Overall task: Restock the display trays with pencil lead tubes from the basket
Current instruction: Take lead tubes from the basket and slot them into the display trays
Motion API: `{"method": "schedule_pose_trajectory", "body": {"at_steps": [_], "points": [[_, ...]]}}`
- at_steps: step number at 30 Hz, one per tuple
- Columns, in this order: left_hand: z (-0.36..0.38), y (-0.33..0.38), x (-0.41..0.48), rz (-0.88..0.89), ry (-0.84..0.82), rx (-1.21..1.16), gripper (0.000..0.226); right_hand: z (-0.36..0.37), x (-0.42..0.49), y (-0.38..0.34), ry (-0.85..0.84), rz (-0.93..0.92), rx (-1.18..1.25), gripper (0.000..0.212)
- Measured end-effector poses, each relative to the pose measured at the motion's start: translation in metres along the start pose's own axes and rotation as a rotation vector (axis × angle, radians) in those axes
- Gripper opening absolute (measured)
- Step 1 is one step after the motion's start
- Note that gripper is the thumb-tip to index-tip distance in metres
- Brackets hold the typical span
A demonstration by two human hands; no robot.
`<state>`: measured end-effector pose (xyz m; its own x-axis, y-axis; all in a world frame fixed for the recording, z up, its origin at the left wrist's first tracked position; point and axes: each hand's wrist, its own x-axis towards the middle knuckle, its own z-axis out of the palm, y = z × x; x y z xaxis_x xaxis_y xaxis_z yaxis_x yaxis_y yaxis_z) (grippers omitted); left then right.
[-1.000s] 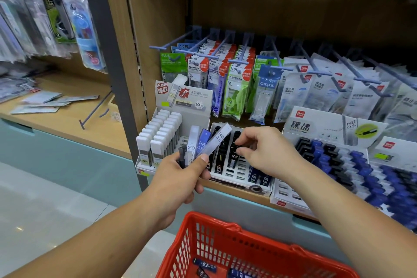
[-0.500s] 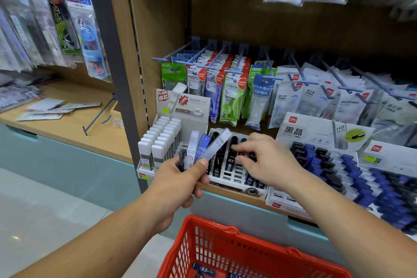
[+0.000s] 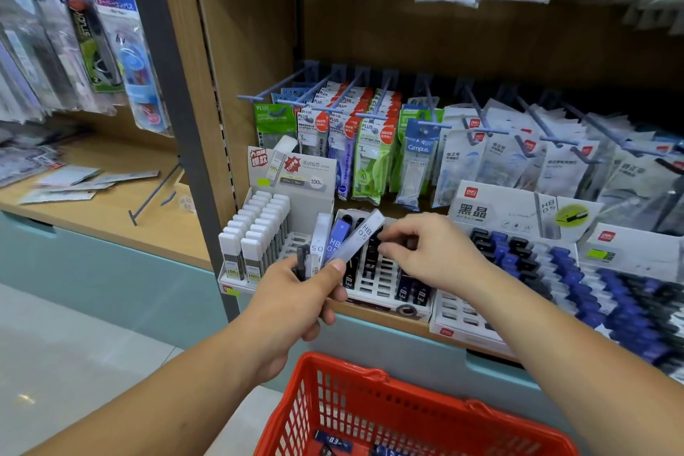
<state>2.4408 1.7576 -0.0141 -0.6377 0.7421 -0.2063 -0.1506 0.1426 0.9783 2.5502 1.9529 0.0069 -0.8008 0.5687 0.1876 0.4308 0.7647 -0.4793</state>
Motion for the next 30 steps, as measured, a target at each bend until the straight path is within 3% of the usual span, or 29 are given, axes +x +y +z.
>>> {"method": "schedule_pose_trajectory", "body": {"at_steps": [5, 10, 19, 24, 27, 30], "points": [[-0.004, -0.003, -0.001, 0.002, 0.012, 0.007, 0.019, 0.011, -0.008, -0.007, 0.067, 0.044, -0.044, 0.019], [-0.005, -0.007, 0.003, -0.016, 0.028, 0.005, 0.019, 0.019, 0.003, -0.016, 0.032, 0.062, -0.081, 0.017], [-0.005, -0.012, 0.009, -0.016, 0.023, -0.011, 0.017, -0.006, 0.009, -0.006, 0.108, -0.05, 0.264, 0.017], [-0.005, -0.012, 0.008, -0.025, 0.028, -0.011, 0.017, -0.012, 0.008, -0.006, -0.051, -0.036, 0.197, 0.01], [-0.007, -0.011, 0.008, -0.024, 0.036, -0.006, 0.018, -0.02, 0.007, -0.005, -0.17, -0.015, 0.171, 0.021], [-0.008, -0.011, 0.007, -0.023, 0.035, 0.0, 0.017, -0.02, 0.006, -0.008, -0.138, -0.035, 0.153, 0.012]]}}
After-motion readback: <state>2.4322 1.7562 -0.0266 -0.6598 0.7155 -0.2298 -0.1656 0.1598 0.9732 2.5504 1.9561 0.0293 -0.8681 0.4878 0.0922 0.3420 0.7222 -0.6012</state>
